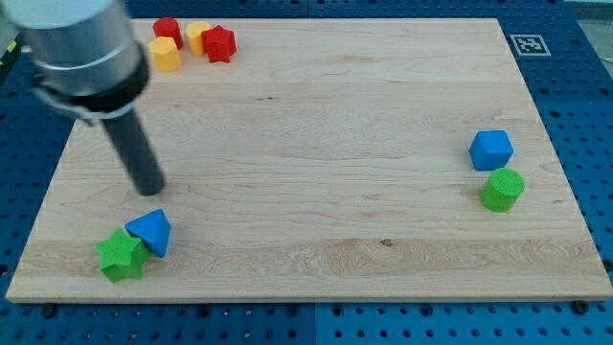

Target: Keep arm at bottom left corner of the board

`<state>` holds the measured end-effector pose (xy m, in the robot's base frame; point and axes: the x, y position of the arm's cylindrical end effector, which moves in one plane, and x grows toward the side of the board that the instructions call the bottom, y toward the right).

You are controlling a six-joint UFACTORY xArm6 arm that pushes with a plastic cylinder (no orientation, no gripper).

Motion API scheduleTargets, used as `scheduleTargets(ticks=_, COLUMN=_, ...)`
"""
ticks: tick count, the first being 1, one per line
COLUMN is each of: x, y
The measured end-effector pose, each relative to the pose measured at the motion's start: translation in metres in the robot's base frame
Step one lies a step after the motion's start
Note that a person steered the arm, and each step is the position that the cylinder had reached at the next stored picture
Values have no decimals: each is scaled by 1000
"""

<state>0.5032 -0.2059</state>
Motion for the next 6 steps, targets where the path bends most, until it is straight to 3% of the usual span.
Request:
scheduleTargets(ticks=1, x=15, y=-56)
scheduleTargets(ticks=2, x=61, y=-95)
scheduleTargets(ticks=4, x=113, y=-90)
scheduleTargets(ticks=6, x=114, y=-78)
